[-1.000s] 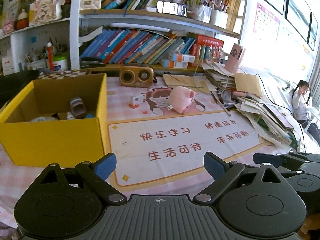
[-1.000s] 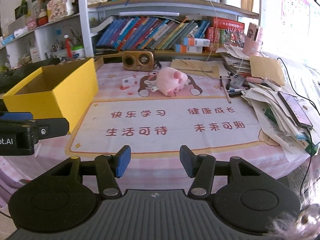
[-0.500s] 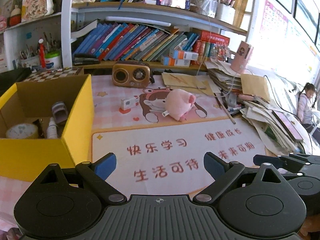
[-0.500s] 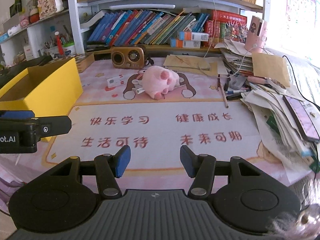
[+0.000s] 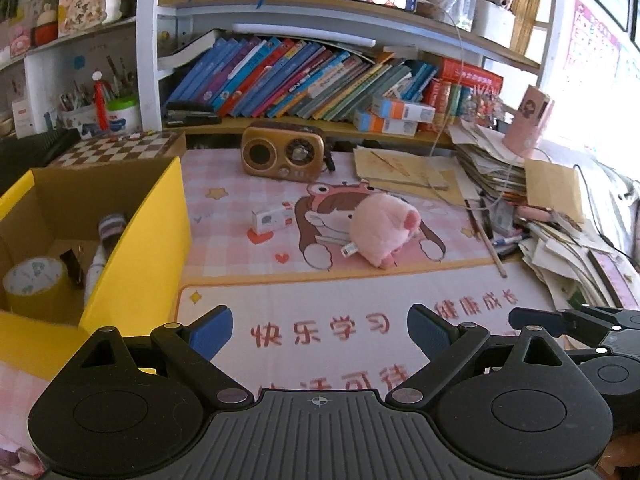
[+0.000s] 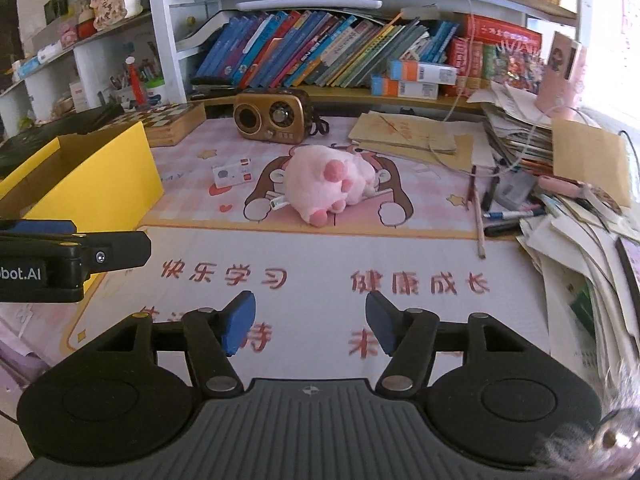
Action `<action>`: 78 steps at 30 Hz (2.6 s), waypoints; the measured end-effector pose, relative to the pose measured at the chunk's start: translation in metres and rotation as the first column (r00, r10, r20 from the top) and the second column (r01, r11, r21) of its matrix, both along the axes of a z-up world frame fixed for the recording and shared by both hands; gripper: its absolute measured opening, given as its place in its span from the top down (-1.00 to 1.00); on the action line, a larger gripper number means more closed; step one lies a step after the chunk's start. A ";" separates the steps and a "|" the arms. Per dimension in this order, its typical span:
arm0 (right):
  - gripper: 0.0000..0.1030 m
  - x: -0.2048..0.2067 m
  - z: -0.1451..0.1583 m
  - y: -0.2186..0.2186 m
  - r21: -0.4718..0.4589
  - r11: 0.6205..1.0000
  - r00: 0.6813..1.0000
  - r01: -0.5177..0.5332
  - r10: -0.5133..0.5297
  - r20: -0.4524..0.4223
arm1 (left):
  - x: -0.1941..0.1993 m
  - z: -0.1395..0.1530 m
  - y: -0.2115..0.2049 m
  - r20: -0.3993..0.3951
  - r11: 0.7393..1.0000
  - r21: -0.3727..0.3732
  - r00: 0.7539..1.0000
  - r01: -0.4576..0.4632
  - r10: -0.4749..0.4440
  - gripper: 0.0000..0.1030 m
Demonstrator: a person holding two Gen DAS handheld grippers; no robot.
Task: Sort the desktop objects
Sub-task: 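Grasp the pink plush pig with the right gripper while the left grasps the small white box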
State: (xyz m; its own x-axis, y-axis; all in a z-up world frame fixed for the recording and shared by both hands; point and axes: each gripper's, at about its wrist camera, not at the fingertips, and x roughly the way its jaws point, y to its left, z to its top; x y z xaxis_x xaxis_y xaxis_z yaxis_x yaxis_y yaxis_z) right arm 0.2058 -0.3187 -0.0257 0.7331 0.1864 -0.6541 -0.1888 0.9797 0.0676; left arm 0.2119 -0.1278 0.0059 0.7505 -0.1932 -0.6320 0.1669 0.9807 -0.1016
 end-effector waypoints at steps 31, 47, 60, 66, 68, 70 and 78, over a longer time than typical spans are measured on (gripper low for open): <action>-0.88 0.142 -0.035 -0.004 -0.044 0.994 0.995 -0.099 0.099 0.007 | 0.144 -0.032 -0.014 -0.060 0.980 0.048 0.979 -0.193 0.196 -0.87; -0.96 0.188 -0.051 0.013 -0.132 0.976 0.981 -0.174 0.184 0.064 | 0.215 -0.076 -0.014 -0.120 0.956 0.026 0.948 -0.292 0.293 -0.84; -1.00 0.198 -0.058 0.021 -0.166 0.966 0.974 -0.200 0.214 0.071 | 0.227 -0.092 -0.025 -0.098 0.932 0.048 0.927 -0.359 0.362 -0.07; -1.00 0.202 -0.061 0.022 -0.173 0.964 0.974 -0.202 0.216 0.063 | 0.217 -0.083 -0.024 -0.066 0.947 0.028 0.944 -0.321 0.322 -0.06; -1.00 0.203 -0.062 0.021 -0.162 0.966 0.975 -0.201 0.213 0.059 | 0.210 -0.074 -0.023 -0.044 0.953 0.015 0.952 -0.303 0.303 -0.06; -0.99 0.203 -0.062 0.020 -0.154 0.967 0.975 -0.203 0.214 0.057 | 0.200 -0.062 -0.023 -0.021 0.958 0.002 0.958 -0.286 0.286 -0.06; -0.54 0.199 -0.059 0.015 -0.123 0.972 0.974 -0.201 0.212 0.078 | 0.151 -0.027 -0.014 0.022 0.973 -0.039 0.974 -0.226 0.227 -0.06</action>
State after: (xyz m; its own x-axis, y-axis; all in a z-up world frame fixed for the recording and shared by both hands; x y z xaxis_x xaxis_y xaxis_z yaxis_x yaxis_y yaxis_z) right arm 0.4046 -0.3036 -0.0843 0.7434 0.2680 -0.6129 -0.3880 0.9191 -0.0687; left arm 0.3630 -0.1419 -0.0216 0.7935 -0.0383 -0.6073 -0.0564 0.9891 -0.1360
